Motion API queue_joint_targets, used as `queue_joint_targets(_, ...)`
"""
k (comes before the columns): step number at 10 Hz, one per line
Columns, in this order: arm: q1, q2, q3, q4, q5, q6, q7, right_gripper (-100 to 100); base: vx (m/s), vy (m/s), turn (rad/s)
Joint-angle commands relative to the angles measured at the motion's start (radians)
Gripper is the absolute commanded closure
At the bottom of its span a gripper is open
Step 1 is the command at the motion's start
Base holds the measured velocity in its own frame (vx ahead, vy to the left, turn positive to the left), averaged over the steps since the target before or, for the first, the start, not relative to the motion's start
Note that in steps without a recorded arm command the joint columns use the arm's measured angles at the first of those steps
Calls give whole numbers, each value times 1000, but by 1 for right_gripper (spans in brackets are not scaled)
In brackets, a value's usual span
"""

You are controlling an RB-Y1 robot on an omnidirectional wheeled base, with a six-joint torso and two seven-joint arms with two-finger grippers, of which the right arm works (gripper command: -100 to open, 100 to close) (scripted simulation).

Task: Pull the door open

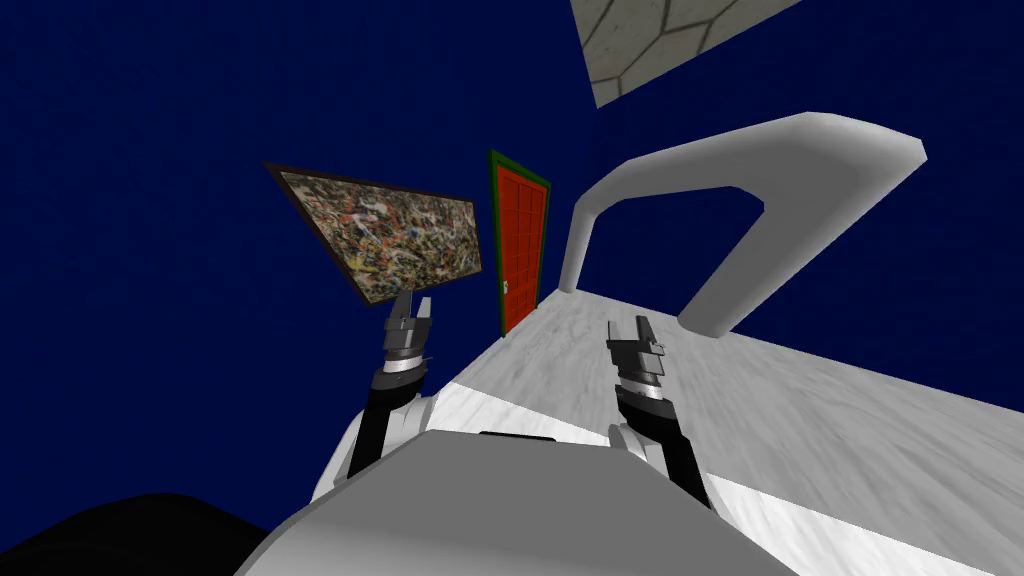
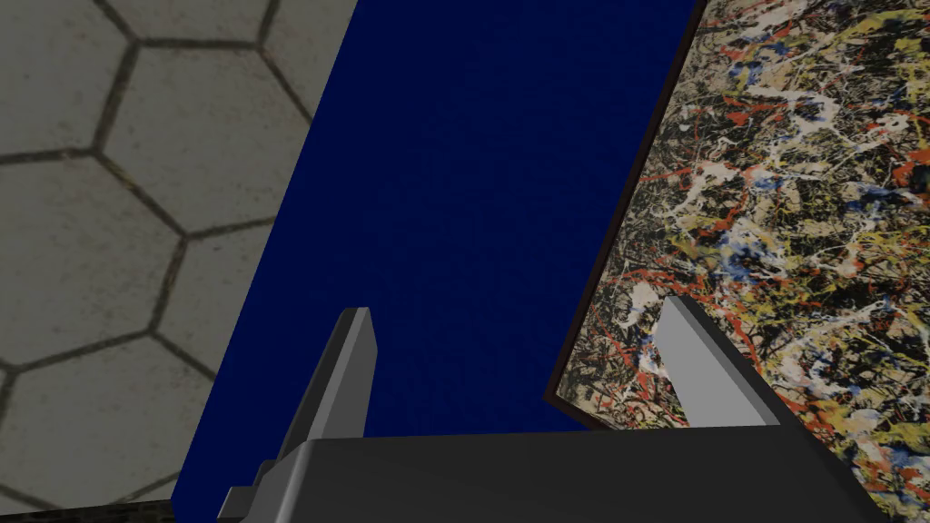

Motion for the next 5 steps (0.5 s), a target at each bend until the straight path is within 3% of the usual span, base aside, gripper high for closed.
queue_joint_targets(1, -10, -11, -10, 33, 18, -10, 32, -100, 81, 0, 177)
queue_joint_targets(3, -21, -22, -20, 69, 39, -21, 68, -100, 158, -11, 137)
queue_joint_targets(5, -34, -32, -33, 111, 62, -34, 109, -100, 171, -63, 142)
